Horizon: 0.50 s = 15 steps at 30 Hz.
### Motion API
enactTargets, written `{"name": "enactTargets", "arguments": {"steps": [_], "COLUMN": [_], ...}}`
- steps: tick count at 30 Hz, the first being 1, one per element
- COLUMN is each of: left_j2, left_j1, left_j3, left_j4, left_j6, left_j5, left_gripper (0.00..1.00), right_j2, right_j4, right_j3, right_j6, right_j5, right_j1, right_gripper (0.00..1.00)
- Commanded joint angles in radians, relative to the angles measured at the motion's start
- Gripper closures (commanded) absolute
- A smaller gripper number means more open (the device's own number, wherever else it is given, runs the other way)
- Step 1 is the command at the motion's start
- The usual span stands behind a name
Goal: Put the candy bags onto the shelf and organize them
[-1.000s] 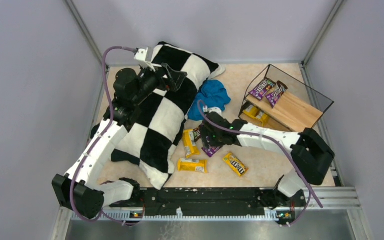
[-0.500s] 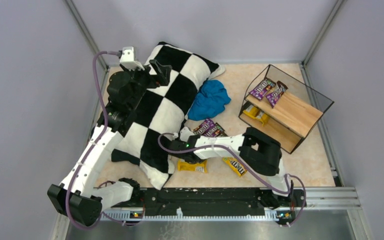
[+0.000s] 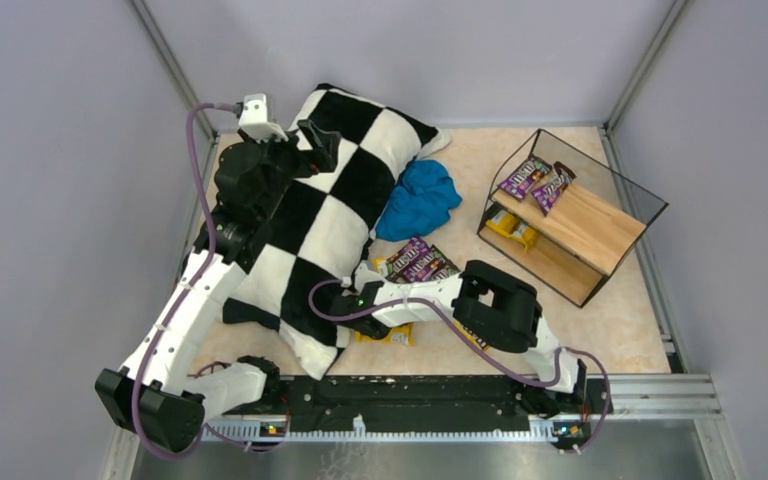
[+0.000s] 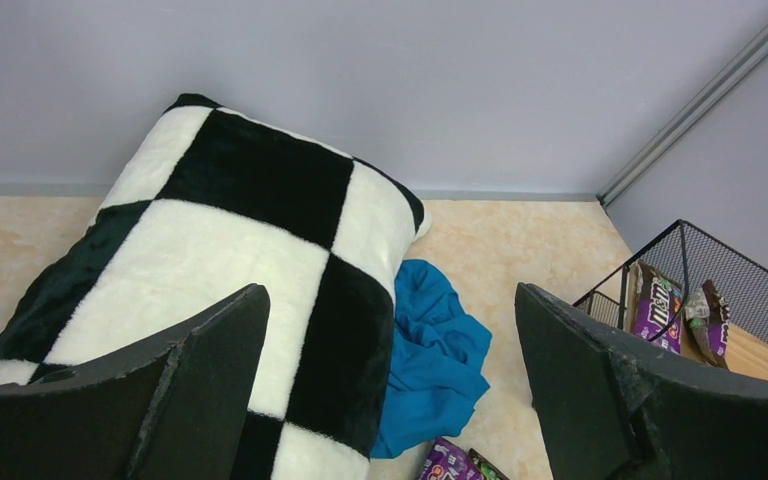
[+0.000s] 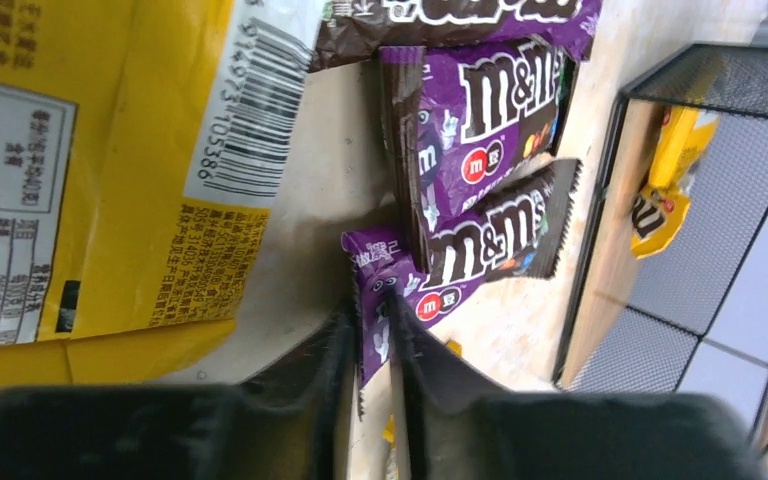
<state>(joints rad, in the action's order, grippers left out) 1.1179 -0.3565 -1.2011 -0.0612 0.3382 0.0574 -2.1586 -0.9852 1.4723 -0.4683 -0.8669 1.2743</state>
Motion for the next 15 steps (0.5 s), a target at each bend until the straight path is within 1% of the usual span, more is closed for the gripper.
{"name": "enactTargets", "arguments": {"steps": [1,2,3,8,12,15], "left_j2": [-0.005,-0.003,-0.004,-0.001,-0.005,-0.010], "left_j1": [0.005,0.006,0.005,0.008,0.010,0.011], "left_j3": [0.003,0.003,0.003,0.002,0.002,0.002], "left_j4": [0.032,0.032,0.032,0.032,0.032,0.030], "left_j6": [-0.005,-0.005,-0.005,-0.005,-0.007,-0.008], "left_j5": [-0.003,-0.004,-0.005,-0.007,0.003,0.005], "left_gripper": [0.01,0.01,0.01,0.01,0.01,0.01], "right_j2": [0.003,0.017,0.036,0.154,0.298,0.452], "right_j4": [0.025,0.027,0.030,0.010,-0.006,0.060], "right_j3": [-0.018,-0.023,-0.029,-0.063,-0.139,-0.227], "right_j6": [0.003,0.001,0.001,-0.022,-0.051,0.034], "right_j5": [-0.019,-0.025,-0.030,-0.086,-0.168,-0.164], "right_j1": [0.005,0.005,0.005,0.005,0.006,0.005], "right_gripper": [0.90,0.97,1.00,1.00,1.00,1.00]}}
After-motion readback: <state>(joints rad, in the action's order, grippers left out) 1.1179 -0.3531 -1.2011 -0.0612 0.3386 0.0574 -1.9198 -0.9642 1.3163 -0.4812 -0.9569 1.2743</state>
